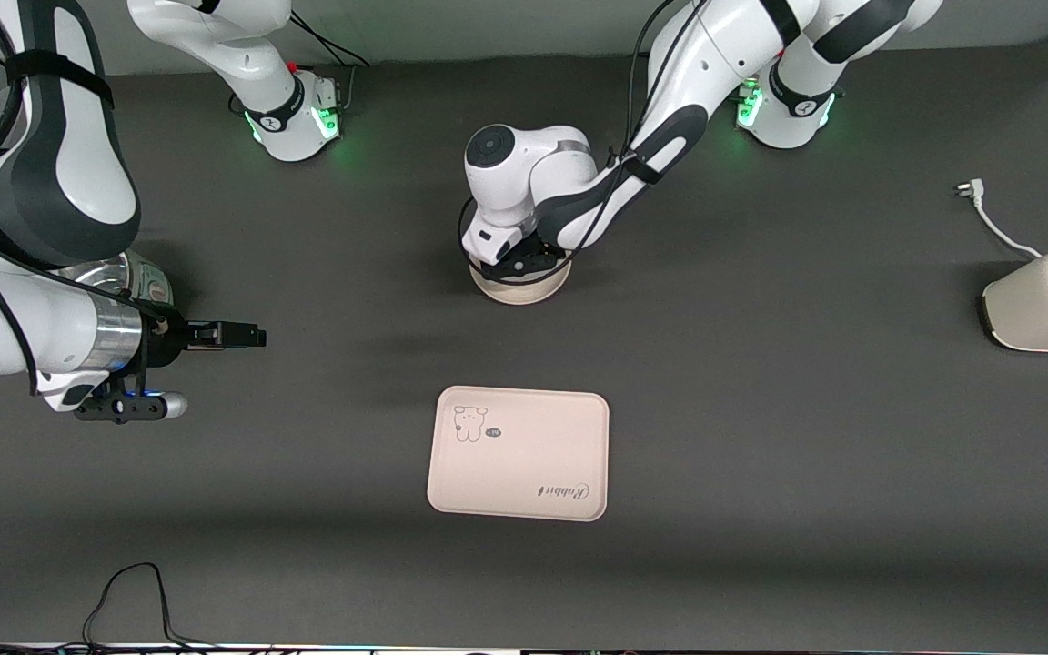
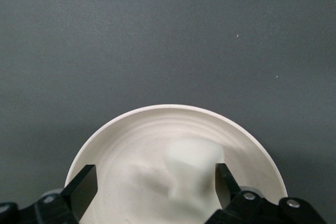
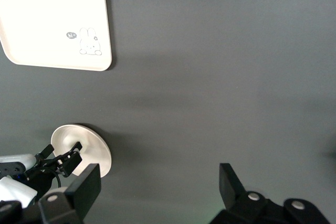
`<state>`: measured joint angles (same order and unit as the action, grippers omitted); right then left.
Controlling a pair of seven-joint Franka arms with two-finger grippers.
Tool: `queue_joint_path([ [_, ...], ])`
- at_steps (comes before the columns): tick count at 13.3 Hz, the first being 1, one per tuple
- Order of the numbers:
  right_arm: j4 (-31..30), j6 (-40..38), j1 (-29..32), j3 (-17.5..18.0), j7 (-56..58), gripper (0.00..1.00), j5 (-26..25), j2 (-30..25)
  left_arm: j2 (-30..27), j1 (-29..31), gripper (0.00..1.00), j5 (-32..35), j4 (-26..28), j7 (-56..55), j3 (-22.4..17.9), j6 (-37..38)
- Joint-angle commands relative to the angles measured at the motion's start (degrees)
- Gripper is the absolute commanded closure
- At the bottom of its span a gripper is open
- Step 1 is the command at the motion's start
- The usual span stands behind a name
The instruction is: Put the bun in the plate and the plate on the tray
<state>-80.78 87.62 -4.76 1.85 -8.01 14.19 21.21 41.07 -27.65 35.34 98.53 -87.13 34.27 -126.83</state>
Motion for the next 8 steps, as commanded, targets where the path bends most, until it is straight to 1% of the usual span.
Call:
queue_joint_path([
  [1,-2.8,1.8,0.0,-0.3,1.0,0.00,5.0,-0.2,-0.7,-1.3,0.00,1.0,-0.7,-0.5,-0.7,1.1],
  [3,-5.5,3.2,-0.3,-0.3,1.0,0.00,5.1,-0.8,-0.8,-1.1,0.00,1.0,-0.7,-0.4,-0.7,1.4],
  [5,-8.5,3.7,-0.3,-0.3,1.0,0.00,5.4,-1.1,-2.6,0.0,0.00,1.0,-1.7,2.9,-0.8,4.2],
  [6,-11.0,4.2,-0.3,-0.3,1.4,0.00,5.5,-1.6,-4.4,1.4,0.00,0.9,-3.0,6.6,-0.8,6.2],
  [7,-14.2,6.3,-0.5,-0.3,2.5,0.00,5.8,-2.6,-6.1,4.0,0.00,0.3,-4.6,11.1,-0.4,8.8],
  [8,-18.7,9.6,-0.7,-0.3,3.8,0.01,7.2,-4.2,-7.6,6.3,0.00,-0.1,-6.3,14.6,-0.2,10.3],
])
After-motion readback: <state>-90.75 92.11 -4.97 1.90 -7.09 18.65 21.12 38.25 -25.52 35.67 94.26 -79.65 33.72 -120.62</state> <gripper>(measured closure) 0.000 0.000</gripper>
